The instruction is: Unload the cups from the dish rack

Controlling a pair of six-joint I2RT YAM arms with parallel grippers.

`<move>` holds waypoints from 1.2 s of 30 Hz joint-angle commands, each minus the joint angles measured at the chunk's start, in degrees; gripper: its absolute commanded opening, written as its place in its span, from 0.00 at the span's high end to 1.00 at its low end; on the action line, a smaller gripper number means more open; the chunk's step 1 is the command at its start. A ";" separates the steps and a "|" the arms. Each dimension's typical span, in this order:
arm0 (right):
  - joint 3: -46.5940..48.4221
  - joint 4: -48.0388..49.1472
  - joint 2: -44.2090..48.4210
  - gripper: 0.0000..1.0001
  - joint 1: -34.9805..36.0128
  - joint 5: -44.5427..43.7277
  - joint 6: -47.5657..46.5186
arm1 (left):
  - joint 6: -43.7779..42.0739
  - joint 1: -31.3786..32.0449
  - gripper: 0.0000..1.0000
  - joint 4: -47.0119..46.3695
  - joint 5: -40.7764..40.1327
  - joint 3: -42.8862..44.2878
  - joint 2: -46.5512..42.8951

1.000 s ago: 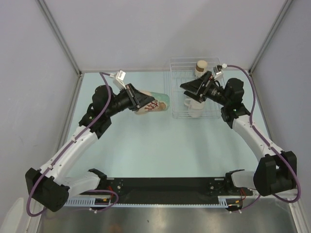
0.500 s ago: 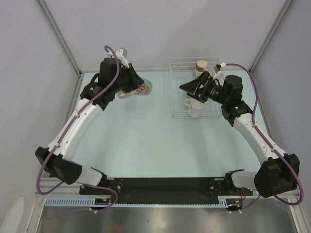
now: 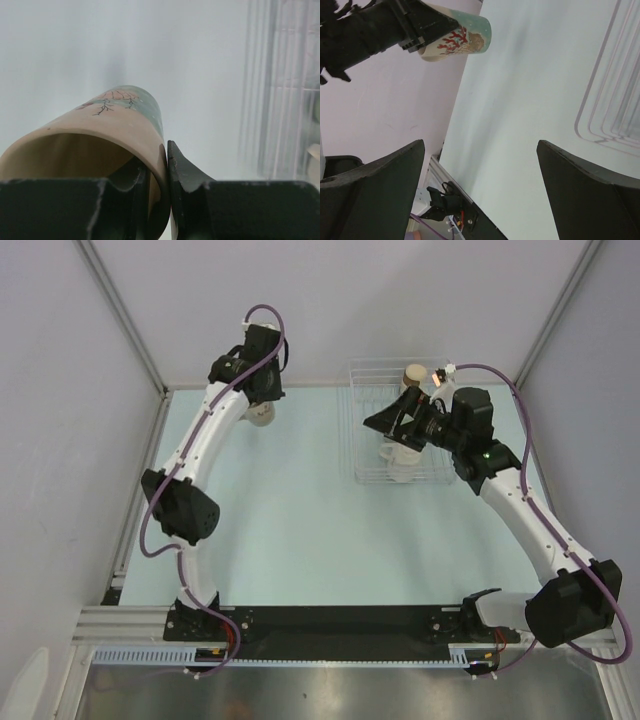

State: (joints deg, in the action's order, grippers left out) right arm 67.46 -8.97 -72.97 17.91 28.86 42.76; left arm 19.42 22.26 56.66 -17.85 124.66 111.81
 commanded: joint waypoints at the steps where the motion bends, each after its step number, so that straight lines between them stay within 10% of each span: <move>1: 3.11 -3.59 -0.16 0.00 0.46 -2.31 -2.42 | -4.12 -1.52 1.00 -2.78 -3.16 6.90 3.40; 36: 2.59 -4.65 -6.57 0.00 -1.12 -3.20 -5.85 | -1.93 -4.42 0.99 -11.84 2.55 14.12 25.57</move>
State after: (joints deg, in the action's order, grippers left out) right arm 68.38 -15.14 -78.94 17.26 25.71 37.63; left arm 17.93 18.44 48.07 -13.19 134.78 138.67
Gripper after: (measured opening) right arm 0.999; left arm 0.207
